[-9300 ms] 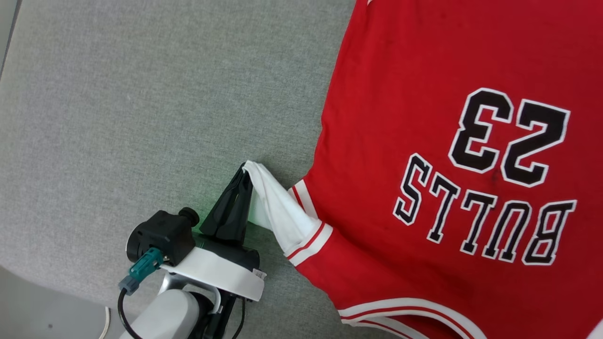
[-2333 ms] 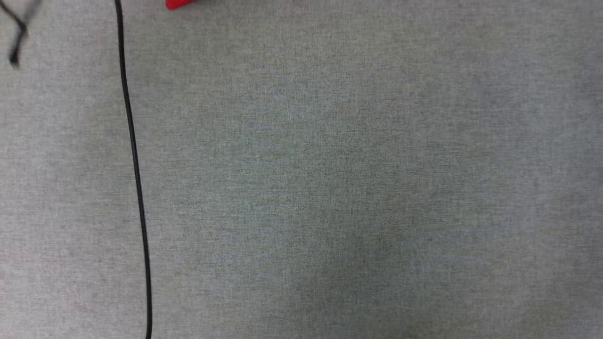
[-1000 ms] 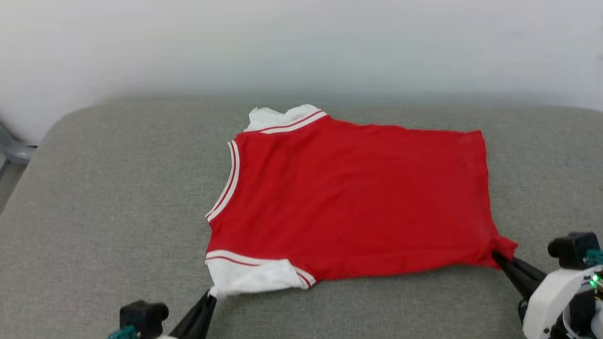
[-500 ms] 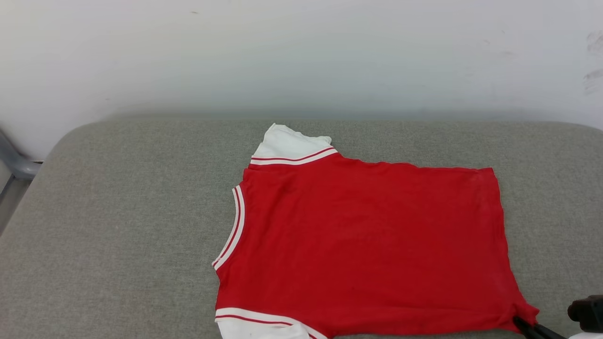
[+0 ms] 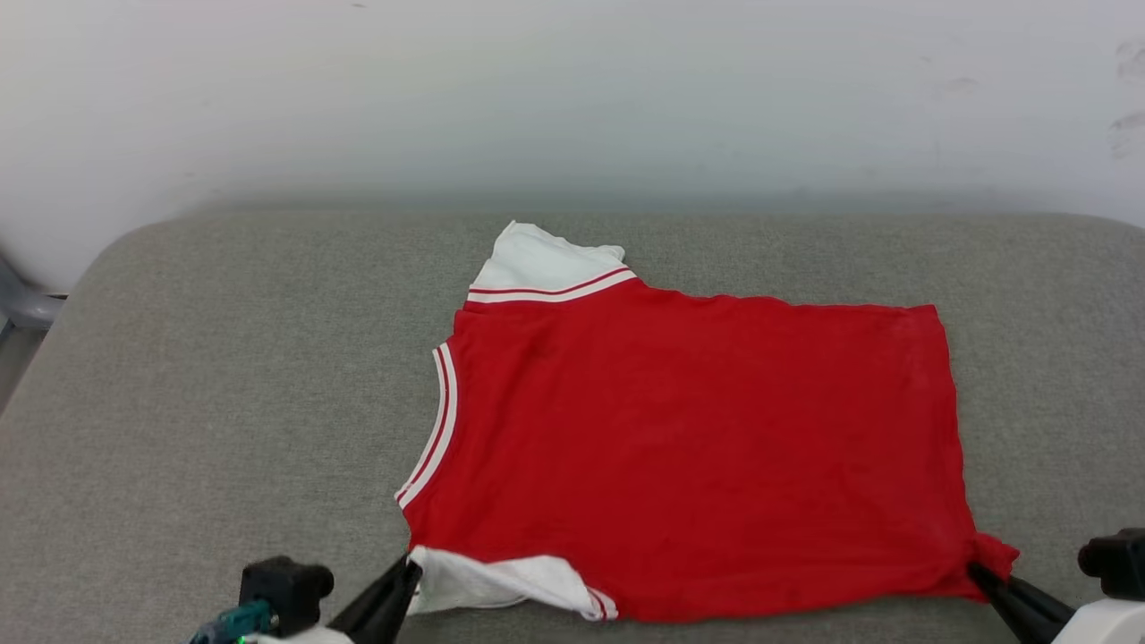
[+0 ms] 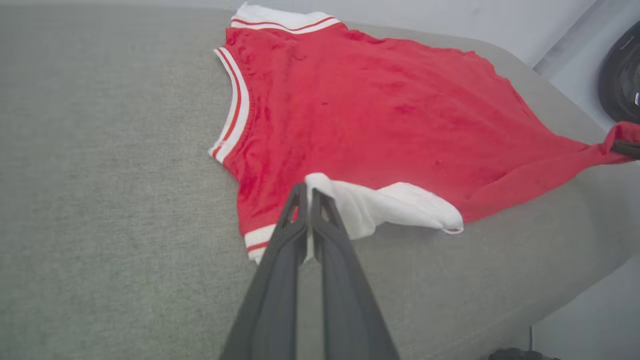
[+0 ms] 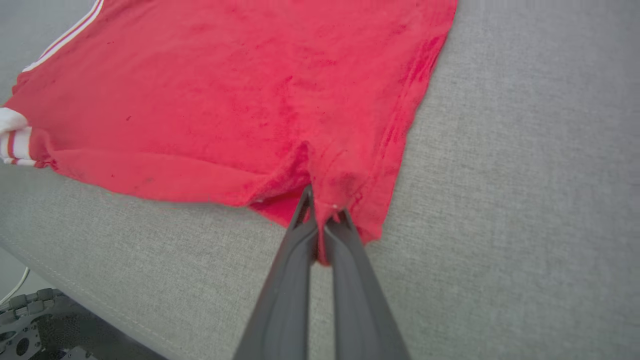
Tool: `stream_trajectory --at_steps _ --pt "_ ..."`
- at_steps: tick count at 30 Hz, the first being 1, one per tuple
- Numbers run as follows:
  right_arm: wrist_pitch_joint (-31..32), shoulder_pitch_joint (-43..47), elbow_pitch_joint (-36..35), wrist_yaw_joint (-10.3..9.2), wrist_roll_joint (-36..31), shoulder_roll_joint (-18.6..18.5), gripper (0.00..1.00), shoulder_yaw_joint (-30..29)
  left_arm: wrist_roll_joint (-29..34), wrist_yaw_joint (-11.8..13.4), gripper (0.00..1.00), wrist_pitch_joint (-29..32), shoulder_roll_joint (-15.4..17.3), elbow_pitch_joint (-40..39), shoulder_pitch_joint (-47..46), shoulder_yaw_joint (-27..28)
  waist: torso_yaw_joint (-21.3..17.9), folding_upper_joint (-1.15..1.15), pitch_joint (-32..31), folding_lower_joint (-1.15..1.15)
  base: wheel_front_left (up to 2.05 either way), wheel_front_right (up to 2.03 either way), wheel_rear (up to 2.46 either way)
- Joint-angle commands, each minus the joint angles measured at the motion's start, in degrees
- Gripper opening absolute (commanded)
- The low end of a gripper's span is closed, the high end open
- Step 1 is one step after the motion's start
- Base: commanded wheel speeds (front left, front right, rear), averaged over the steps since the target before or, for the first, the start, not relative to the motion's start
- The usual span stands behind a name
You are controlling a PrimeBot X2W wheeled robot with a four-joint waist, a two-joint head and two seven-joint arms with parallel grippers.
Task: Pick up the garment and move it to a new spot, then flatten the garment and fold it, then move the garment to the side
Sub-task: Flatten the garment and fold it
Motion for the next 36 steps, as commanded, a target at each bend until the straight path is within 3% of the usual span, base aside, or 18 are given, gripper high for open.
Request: stream_trajectory --at_steps 1,10,11,22,23,36 --pt "0.4 -1.2 -0.5 -0.07 -0.1 0.5 0.0 -0.6 0.7 -0.5 0.0 0.2 0.0 0.5 -2.8 0.4 -0.4 0.0 0.6 0.0 0.0 0.0 0.0" --pt "1.5 -6.3 -1.3 -0.07 0.4 2.0 0.0 -1.9 3.2 -4.4 0.0 2.0 -0.7 5.1 -16.9 1.5 -2.3 0.0 5.1 0.0 0.0 0.0 0.0" --pt "1.6 -8.5 -0.8 -0.07 0.9 2.2 0.0 -1.8 3.6 -5.5 0.0 2.3 -1.1 7.6 -21.1 1.8 -2.9 0.0 6.8 0.0 0.0 0.0 0.0" --pt "2.2 -17.8 3.1 -0.07 1.6 2.8 0.0 -0.1 5.6 -9.1 0.0 0.5 -3.9 19.8 -31.9 1.5 -4.3 0.0 13.8 0.0 0.0 0.0 0.0" --pt "2.3 -20.1 4.6 -0.07 1.5 3.1 0.0 0.9 5.9 -10.1 0.0 0.0 -5.2 23.8 -34.0 0.9 -4.2 0.0 15.5 0.0 0.0 0.0 0.0" --pt "3.1 -24.4 12.4 -0.07 1.6 4.8 0.0 5.3 6.4 -13.3 0.0 -3.0 -10.0 40.2 -38.9 -2.5 -3.9 0.0 17.7 0.0 0.0 0.0 0.0"
